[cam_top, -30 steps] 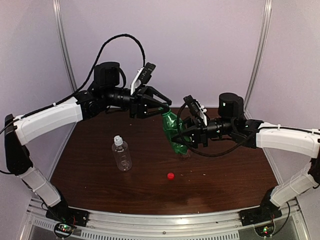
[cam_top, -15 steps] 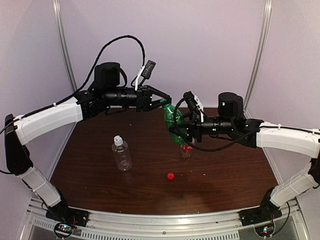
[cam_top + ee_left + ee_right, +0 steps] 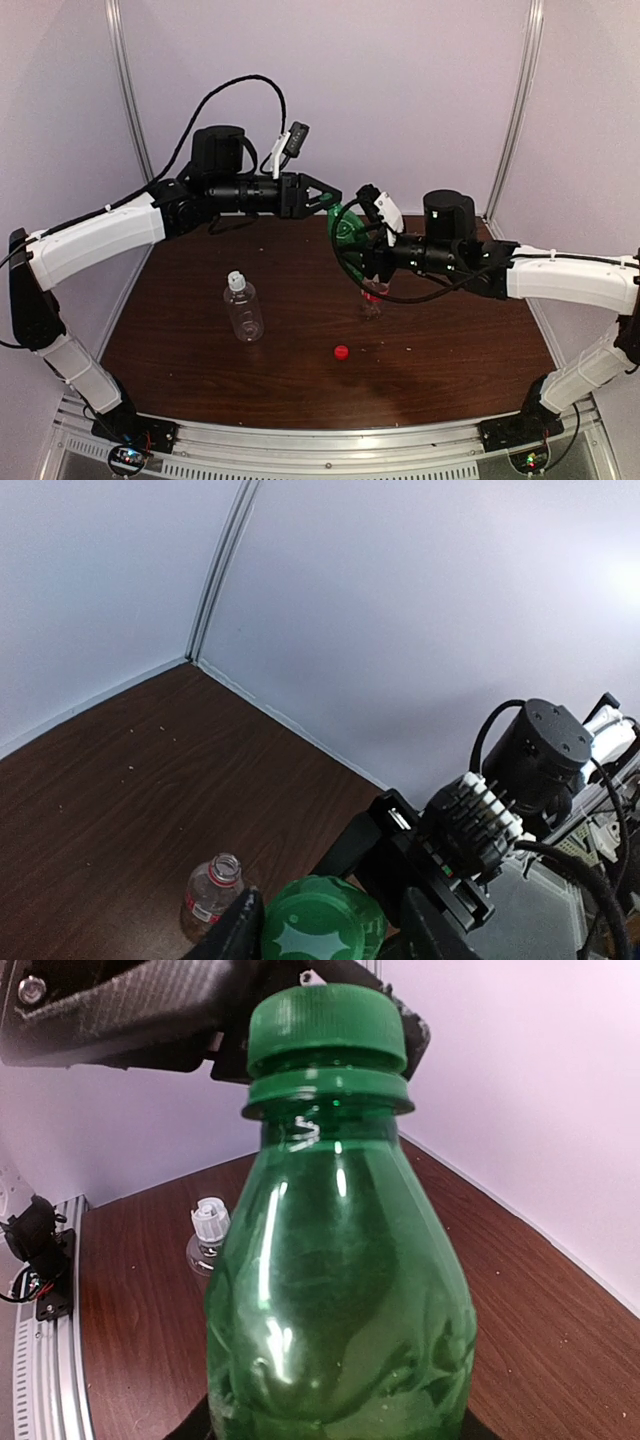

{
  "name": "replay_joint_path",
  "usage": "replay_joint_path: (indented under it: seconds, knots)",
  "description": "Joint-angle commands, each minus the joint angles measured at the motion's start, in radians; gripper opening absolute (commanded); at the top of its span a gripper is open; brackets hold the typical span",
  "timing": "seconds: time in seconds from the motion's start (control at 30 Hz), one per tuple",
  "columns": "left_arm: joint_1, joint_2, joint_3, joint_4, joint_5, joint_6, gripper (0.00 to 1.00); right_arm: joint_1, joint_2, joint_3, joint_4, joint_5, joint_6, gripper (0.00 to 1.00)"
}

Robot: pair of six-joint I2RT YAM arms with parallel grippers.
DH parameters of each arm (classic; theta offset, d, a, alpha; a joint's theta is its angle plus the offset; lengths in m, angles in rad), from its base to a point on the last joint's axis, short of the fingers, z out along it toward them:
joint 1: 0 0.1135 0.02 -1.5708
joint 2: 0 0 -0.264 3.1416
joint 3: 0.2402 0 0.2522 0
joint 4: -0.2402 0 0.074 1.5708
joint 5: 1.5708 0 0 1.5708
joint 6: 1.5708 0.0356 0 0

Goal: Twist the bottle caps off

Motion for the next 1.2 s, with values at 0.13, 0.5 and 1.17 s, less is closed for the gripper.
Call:
replay_joint_path:
  seconds: [0.13,0.5,1.17]
  knots:
    - [0.039,-0.069,-0.028,0.086,0.176,0.134,0.7,-0.016,-0.028,0.025,-0.031,-0.236,-0.034,0.54]
    - [0.06,-0.104,-0.074,0.158,0.5,0.25,0.78,-0.045,-0.02,0.039,0.007,-0.613,0.057,0.56]
    - [0.059,-0.084,-0.111,0.221,0.543,0.251,0.61,-0.074,0.05,0.047,0.167,-0.762,0.206,0.56]
